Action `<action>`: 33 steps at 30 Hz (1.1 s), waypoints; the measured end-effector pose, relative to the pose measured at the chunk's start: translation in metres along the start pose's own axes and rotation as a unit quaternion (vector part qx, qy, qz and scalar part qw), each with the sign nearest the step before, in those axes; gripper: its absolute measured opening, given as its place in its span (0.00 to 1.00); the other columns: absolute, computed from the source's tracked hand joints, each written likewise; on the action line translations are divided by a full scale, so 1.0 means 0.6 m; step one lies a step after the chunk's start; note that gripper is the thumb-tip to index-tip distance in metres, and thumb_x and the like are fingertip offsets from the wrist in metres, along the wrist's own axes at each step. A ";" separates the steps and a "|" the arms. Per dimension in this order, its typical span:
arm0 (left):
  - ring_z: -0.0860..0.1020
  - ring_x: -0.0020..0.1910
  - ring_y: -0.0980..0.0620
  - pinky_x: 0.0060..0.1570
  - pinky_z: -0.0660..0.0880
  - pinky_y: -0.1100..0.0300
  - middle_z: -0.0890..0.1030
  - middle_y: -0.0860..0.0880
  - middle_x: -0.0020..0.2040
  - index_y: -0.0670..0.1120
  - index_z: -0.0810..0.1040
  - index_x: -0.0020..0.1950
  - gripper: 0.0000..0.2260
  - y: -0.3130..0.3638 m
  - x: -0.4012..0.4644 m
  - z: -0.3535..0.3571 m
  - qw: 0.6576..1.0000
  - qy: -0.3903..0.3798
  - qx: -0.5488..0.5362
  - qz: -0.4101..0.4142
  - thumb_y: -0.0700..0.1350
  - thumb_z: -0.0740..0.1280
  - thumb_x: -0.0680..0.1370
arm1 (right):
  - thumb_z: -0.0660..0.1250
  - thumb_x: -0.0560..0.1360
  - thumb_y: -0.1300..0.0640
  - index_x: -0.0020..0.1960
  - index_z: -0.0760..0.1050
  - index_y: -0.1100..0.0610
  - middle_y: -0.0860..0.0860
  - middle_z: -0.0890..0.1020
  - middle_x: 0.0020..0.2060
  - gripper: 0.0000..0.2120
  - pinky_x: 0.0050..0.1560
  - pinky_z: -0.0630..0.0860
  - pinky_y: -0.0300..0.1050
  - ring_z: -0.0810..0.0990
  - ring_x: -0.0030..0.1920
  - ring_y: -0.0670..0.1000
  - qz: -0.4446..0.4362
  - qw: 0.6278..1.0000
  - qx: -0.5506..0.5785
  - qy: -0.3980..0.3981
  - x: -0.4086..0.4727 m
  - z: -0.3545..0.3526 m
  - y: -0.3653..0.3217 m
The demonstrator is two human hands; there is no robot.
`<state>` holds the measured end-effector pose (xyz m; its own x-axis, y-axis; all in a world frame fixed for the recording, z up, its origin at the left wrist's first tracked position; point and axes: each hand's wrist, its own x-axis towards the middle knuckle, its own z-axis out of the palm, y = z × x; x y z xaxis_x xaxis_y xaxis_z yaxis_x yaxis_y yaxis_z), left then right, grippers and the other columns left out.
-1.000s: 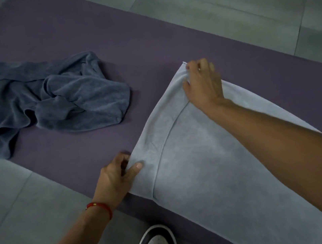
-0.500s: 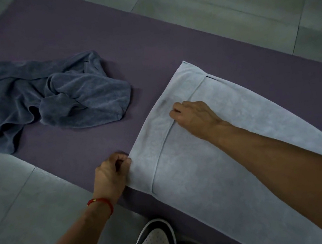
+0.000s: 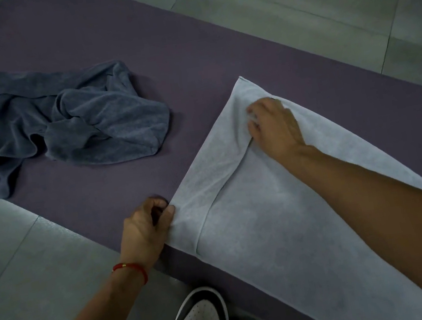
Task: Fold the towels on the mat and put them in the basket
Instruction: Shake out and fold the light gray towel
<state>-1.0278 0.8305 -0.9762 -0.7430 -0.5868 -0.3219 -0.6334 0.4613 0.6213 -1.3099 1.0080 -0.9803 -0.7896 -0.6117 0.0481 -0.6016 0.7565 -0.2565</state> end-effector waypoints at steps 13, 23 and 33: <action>0.78 0.33 0.58 0.32 0.69 0.70 0.80 0.54 0.35 0.50 0.79 0.43 0.08 -0.014 0.009 -0.024 0.995 -0.067 0.040 -0.058 0.53 0.70 0.77 | 0.70 0.77 0.52 0.51 0.82 0.58 0.60 0.82 0.52 0.09 0.52 0.72 0.51 0.78 0.58 0.63 0.165 0.986 -0.009 -0.016 0.176 -0.022 0.019; 0.76 0.39 0.50 0.37 0.69 0.62 0.77 0.50 0.44 0.46 0.75 0.55 0.10 -0.049 -0.011 -0.028 0.990 0.019 0.132 0.043 0.52 0.66 0.80 | 0.65 0.79 0.56 0.65 0.72 0.57 0.58 0.72 0.64 0.15 0.60 0.74 0.55 0.75 0.62 0.62 0.108 0.992 0.046 -0.044 0.148 0.006 -0.050; 0.53 0.80 0.46 0.75 0.58 0.44 0.55 0.47 0.81 0.48 0.62 0.78 0.23 -0.039 -0.071 0.054 0.909 -0.045 0.285 0.301 0.50 0.56 0.83 | 0.52 0.84 0.44 0.82 0.50 0.51 0.53 0.50 0.82 0.30 0.76 0.53 0.64 0.46 0.81 0.56 -0.276 0.946 -0.088 -0.145 -0.169 0.085 -0.105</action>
<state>-0.9883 0.8660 -1.0002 -0.9904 -0.0696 -0.1192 -0.0968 0.9658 0.2405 -1.1858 1.0103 -1.0184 -0.2985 -0.9433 -0.1451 -0.9437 0.3145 -0.1030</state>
